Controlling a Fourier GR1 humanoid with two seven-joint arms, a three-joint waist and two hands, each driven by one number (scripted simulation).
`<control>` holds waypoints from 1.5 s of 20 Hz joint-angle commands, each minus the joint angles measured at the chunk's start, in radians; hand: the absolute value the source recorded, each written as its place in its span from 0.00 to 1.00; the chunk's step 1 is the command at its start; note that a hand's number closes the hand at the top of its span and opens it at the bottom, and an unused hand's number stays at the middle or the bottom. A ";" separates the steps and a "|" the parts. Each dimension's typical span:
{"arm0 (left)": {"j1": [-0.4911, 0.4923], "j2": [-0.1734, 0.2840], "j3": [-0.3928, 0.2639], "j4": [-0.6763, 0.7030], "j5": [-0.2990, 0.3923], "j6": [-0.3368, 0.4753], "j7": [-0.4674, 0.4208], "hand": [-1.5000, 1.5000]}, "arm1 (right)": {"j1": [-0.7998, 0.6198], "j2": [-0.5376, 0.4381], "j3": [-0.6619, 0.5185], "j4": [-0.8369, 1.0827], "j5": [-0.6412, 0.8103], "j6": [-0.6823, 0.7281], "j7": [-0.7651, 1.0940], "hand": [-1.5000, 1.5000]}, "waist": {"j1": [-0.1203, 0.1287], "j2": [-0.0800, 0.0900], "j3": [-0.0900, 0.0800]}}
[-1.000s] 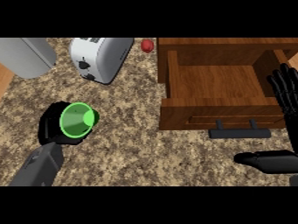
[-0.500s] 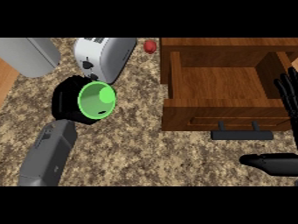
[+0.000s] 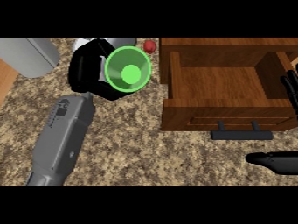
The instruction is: Pick up the cup, place it into the drawer and close the drawer
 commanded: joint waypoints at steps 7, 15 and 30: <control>-0.262 -0.025 -0.167 0.033 0.017 0.252 0.211 1.00 | 0.003 0.025 0.022 0.017 0.039 -0.016 -0.024 0.00 | -0.019 0.007 -0.001; -0.471 -0.025 -0.256 0.221 0.146 0.377 0.313 1.00 | -0.032 0.028 0.033 0.038 0.021 -0.001 -0.024 0.00 | -0.035 0.011 0.000; -0.589 -0.025 -0.452 0.549 0.348 0.438 0.189 1.00 | -0.007 0.010 0.016 0.025 0.020 0.019 -0.040 0.00 | -0.063 0.018 0.000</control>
